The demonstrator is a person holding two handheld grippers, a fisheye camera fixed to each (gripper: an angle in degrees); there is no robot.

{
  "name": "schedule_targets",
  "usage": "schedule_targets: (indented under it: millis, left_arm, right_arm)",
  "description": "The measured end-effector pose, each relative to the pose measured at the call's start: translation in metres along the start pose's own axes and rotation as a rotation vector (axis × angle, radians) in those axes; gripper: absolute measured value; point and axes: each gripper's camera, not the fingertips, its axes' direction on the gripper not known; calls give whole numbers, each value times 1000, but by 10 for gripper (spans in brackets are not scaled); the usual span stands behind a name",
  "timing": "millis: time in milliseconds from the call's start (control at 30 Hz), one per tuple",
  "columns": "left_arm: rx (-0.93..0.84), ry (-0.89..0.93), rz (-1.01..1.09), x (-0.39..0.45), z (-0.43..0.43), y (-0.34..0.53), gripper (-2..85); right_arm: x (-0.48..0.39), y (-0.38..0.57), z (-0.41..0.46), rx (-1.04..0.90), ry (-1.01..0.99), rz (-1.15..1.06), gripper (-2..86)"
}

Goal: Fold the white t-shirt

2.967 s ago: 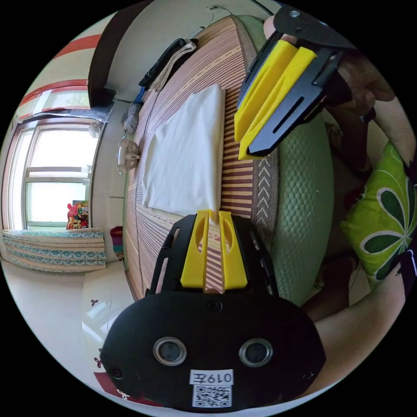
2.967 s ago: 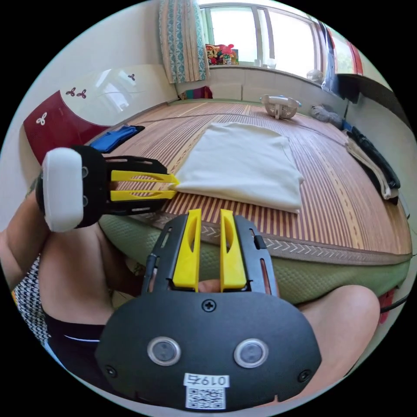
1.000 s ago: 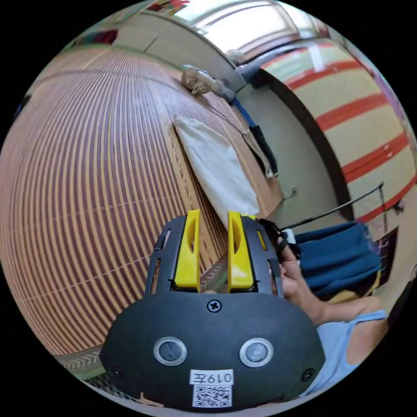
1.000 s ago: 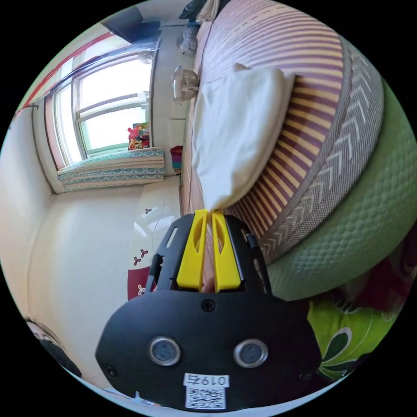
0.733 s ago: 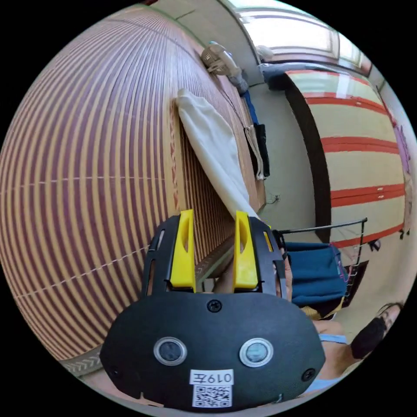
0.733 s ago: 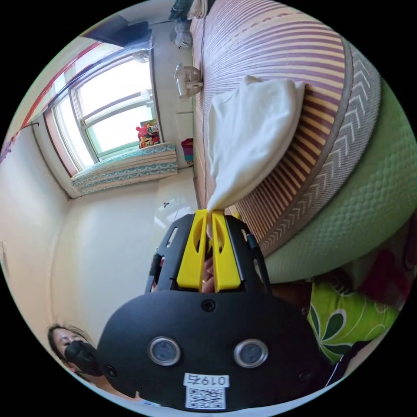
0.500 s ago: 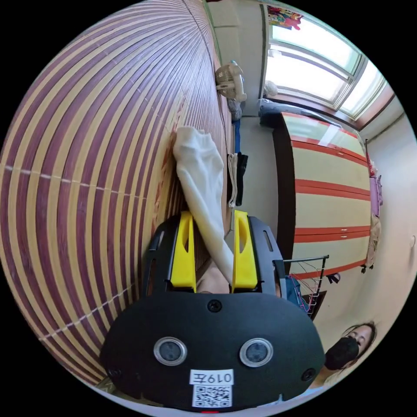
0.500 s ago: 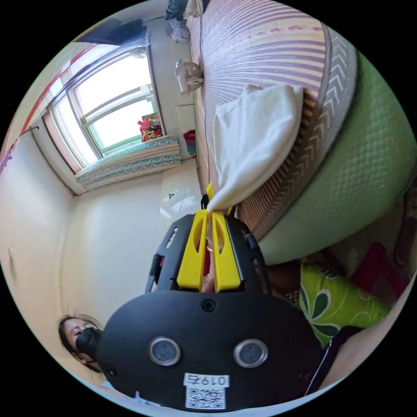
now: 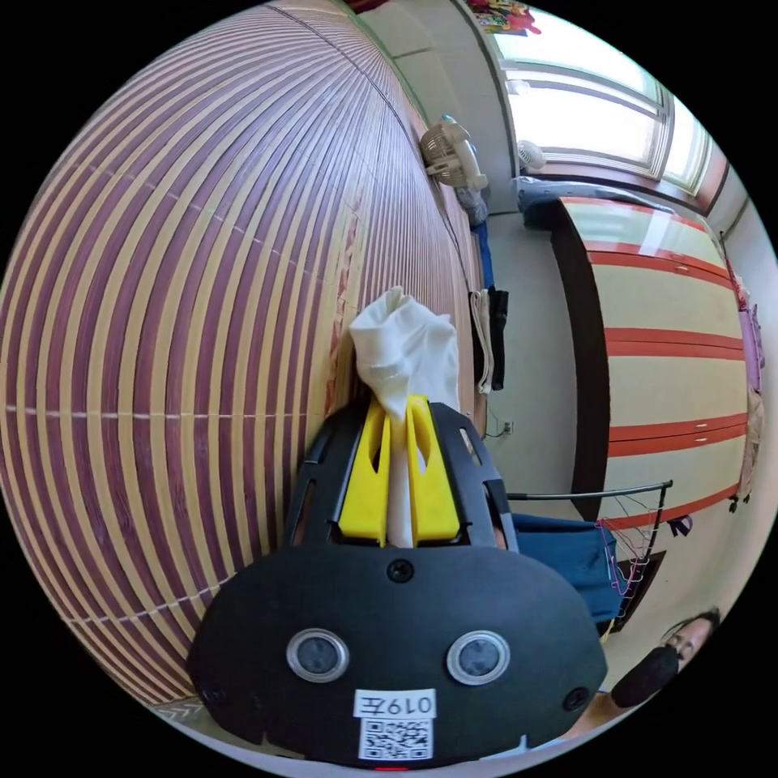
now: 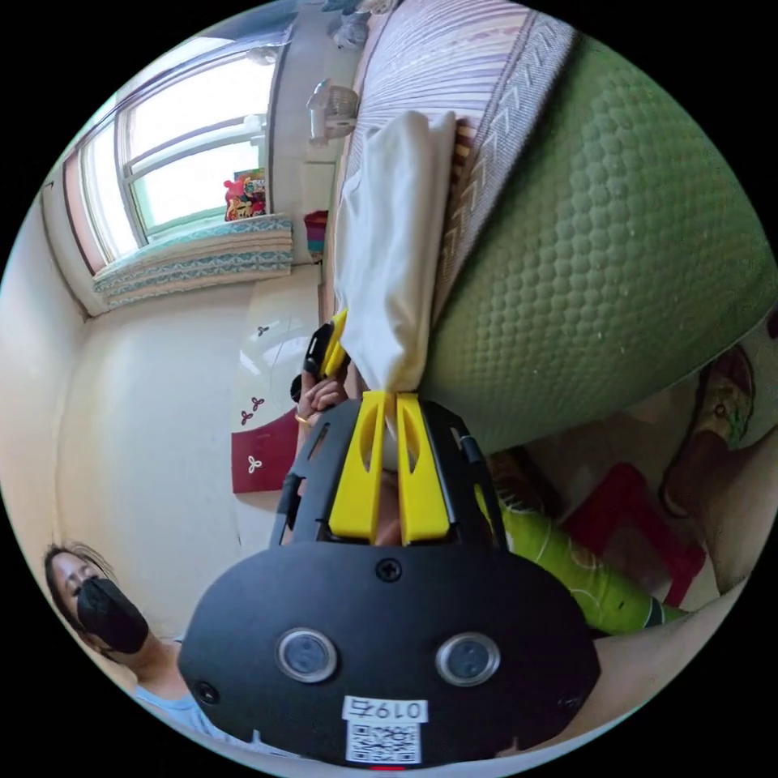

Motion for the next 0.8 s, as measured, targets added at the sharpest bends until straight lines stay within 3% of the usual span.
schedule_targets:
  millis: [167,533,800]
  left_arm:
    - [-19,-14,8,-1,-5,3,43]
    - [2,90,28,-20,-27,38,42]
    - [76,313,75,-8,-79,93,45]
  right_arm:
    - [23,14,20,29,-9,-56,66]
    - [59,55,35,169,-98,-212,-1]
    - [13,58,9,136,-145,-360,-6]
